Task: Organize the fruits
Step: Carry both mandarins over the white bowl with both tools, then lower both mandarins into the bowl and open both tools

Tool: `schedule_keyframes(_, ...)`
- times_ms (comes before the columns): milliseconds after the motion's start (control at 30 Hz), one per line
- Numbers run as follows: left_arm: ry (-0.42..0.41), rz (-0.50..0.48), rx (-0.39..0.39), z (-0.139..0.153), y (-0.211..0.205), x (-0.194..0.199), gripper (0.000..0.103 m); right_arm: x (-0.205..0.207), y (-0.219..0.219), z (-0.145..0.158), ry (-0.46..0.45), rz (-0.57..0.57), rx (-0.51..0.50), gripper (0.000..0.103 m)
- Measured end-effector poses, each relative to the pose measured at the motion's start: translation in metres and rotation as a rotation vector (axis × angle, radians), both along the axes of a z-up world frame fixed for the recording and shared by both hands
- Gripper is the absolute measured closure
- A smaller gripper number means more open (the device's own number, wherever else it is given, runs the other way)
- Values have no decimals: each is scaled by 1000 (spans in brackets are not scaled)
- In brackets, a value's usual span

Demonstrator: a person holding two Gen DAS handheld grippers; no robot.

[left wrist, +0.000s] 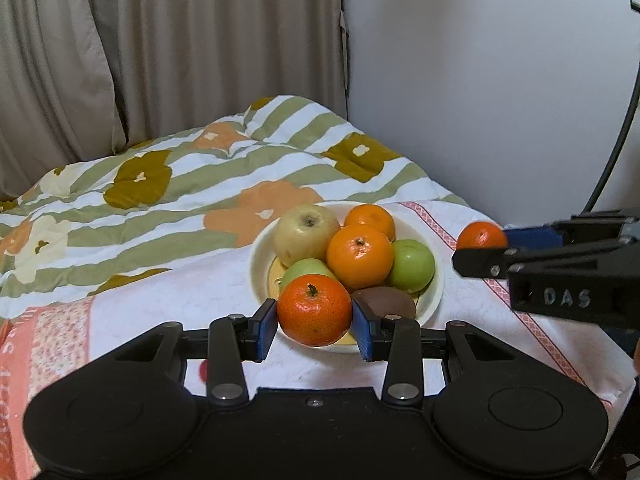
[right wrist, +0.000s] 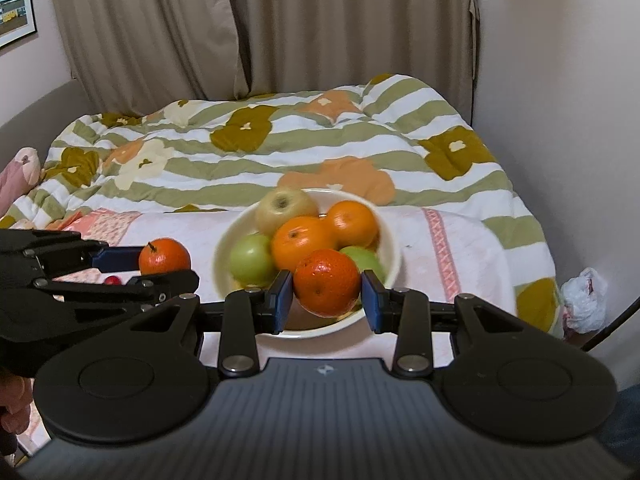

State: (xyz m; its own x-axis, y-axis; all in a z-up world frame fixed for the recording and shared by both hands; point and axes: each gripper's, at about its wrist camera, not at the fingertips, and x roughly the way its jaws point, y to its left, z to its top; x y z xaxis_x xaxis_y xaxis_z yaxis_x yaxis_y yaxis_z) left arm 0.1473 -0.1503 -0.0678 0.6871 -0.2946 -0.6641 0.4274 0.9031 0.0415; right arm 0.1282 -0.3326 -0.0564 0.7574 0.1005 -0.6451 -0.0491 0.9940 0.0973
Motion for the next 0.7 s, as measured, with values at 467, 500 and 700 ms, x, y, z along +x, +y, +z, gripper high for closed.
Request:
schedule_keyframes(467,89,53,82,-45,-31,41,59,45,-45,-26,45,9,5,51)
schedule_keyframes(500,95,56,90,-46,-32,42,58,48,-46,-27,46,12,5,51)
schedule_keyframes(700,66,49,91,-42,-32,40,13,67,-50,-31,48,26,13,51)
